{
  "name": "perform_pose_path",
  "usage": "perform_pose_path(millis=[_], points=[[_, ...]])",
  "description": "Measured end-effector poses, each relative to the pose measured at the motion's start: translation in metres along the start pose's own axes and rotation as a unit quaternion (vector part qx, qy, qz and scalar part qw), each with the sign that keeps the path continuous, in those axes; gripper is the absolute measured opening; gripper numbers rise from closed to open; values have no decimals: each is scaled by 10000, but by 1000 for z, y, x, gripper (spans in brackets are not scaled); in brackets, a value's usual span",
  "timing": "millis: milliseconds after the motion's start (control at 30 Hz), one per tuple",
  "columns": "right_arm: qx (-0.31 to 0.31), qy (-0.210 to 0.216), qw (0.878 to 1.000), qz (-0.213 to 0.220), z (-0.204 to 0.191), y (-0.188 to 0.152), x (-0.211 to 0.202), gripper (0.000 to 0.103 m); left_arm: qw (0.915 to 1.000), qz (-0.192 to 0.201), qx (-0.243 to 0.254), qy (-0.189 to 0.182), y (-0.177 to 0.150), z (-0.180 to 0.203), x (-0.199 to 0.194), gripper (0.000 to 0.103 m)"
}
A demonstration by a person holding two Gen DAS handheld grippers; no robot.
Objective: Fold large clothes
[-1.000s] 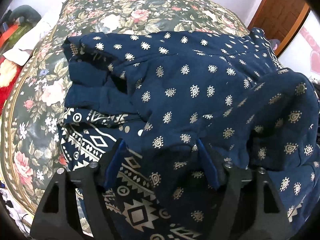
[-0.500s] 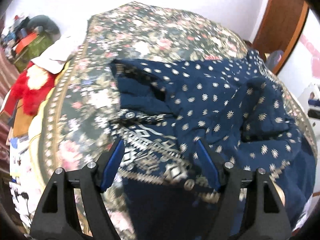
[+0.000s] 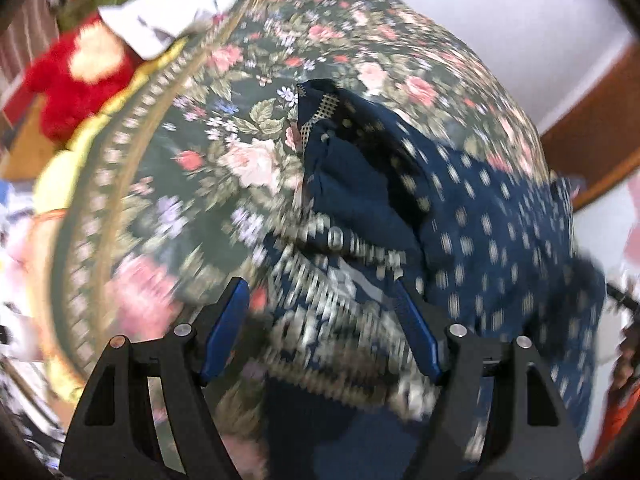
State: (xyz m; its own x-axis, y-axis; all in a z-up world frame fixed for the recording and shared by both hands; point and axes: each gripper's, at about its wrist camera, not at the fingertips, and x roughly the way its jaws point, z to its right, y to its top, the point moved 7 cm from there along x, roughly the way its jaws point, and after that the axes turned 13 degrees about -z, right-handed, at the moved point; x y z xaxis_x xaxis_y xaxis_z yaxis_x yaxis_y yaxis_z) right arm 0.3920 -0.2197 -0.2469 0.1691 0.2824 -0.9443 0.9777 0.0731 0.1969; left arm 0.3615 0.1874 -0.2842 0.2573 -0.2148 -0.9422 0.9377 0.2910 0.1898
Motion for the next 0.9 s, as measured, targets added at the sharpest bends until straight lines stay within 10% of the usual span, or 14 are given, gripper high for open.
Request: perform_pose_path(millis=[300,467,633,900], points=[[307,58,9994,-154,15,80,56,96,9986,-258,-318,-347,84,7,72,73],[-92,75,9998,-183,-8,103,74,68,9993,8,7,-385,102,24,83,72],[-355,14,9993,-85,-28,112,91,25,9993,45,371,-22,106,45,92,23],[-436,-369,9966,591,-56,154,69,13,9932,961,546,354,132,60,20,15]])
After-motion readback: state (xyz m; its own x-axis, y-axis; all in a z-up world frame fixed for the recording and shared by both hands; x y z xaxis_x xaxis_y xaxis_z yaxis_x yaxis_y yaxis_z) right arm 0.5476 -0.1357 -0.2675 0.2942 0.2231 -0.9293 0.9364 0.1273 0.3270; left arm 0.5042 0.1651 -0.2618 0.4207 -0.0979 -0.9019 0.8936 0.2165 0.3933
